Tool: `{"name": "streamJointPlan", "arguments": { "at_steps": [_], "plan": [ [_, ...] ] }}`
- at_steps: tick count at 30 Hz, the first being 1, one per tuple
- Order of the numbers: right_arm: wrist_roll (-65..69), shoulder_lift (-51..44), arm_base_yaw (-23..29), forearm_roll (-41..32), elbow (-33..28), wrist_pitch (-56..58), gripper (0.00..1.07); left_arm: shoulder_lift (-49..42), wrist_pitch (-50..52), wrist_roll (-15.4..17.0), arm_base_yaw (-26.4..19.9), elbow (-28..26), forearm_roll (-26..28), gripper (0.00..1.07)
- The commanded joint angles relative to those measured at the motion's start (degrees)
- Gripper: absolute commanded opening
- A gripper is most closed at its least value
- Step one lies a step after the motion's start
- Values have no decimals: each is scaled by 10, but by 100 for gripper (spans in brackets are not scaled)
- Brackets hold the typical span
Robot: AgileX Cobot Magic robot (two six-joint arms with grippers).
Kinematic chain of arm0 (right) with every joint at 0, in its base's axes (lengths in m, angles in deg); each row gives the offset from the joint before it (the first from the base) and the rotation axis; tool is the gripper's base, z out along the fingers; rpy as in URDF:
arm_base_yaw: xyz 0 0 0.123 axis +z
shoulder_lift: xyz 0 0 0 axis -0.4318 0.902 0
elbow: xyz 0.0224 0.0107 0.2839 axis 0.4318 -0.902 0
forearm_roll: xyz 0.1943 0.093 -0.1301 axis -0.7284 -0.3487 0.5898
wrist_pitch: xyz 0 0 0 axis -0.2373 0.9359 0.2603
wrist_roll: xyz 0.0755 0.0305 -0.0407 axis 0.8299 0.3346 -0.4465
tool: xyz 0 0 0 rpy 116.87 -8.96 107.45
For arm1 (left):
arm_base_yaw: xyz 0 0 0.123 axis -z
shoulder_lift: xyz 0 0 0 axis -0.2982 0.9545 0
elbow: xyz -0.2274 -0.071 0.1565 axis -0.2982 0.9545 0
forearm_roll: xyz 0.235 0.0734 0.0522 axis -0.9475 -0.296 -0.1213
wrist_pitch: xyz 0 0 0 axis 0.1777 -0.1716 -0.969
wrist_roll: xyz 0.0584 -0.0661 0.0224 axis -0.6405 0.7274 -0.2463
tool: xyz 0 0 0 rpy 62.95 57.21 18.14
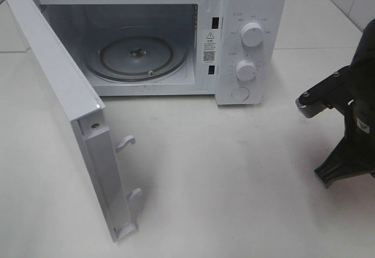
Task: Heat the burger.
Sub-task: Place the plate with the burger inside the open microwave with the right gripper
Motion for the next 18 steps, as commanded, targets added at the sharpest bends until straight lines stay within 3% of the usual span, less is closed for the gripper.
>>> {"name": "streamJointPlan", "arguments": {
  "at_steps": [1,18],
  "plan": [
    [-10,-11,24,32,-3,40,1,-14,5,1,-1,1,6,103],
    [-32,-13,149,39,-3,66,1,-14,5,1,-1,1,6,103]
  ]
}}
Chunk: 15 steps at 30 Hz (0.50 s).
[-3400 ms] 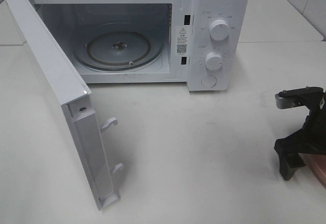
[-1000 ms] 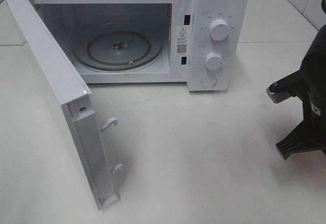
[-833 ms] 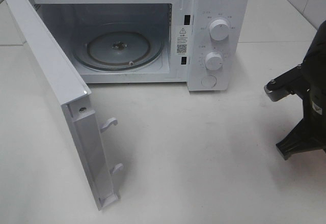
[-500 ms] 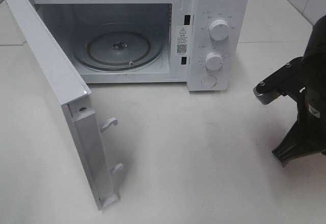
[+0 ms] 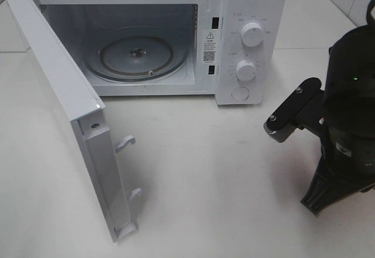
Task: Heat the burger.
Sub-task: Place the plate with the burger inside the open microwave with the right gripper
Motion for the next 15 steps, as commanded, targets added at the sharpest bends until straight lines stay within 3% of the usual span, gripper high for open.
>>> {"name": "streamJointPlan", "arguments": {
  "at_steps": [1,15],
  "plan": [
    [-11,-7,32,36,-3,29,2,-14,5,1,-1,1,6,103],
    [-32,-11,109,40,-3,36,2,-14,5,1,-1,1,6,103]
  ]
}}
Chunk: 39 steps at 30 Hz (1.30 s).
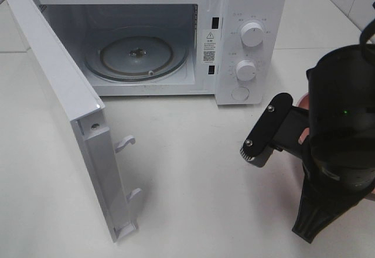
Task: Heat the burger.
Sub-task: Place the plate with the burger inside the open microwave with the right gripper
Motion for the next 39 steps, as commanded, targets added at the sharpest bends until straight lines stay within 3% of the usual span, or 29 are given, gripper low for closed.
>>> {"name": "streamJointPlan", "arguments": {
  "at_steps": [1,14,39],
  "plan": [
    [-15,-13,31,37,-3,26,2,-14,5,1,-1,1,6,103],
    [-74,-29,90,52,-3,14,2,-14,5,1,-1,1,6,103],
    [-296,-29,92,88,-3,-111,3,-14,5,1,-1,1,6,103]
  ]
}}
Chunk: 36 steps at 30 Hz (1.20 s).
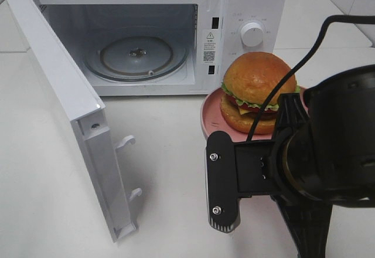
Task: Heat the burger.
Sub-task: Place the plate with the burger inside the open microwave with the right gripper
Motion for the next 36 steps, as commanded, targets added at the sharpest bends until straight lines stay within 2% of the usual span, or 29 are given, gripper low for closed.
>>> {"name": "streamJointPlan", "arguments": {
  "at_steps": [1,11,13,23,26,31,34,36],
  "plan": [
    [-29,-5,2,48,-3,-22,3,-14,5,1,-1,1,6,103],
    [-109,-5,2,54,-3,-62,3,-14,5,1,-1,1,6,103],
    [-142,-5,2,81,-3,-74,3,-14,5,1,-1,1,6,103],
    [-123,-5,0,88,-3,-117,4,-14,5,1,-1,1,6,103],
    [-157,-5,-18,87,-3,-144,4,-14,5,1,-1,1,6,103],
    [-260,-5,-75,54,-3,-224,4,-14,5,1,-1,1,6,103],
    [-276,-5,-85,47,-3,-237,4,-14,5,1,-1,1,6,103],
    [-352,-5,-124,13,-3,-279,4,-14,5,1,-1,1,6,103]
  ]
}}
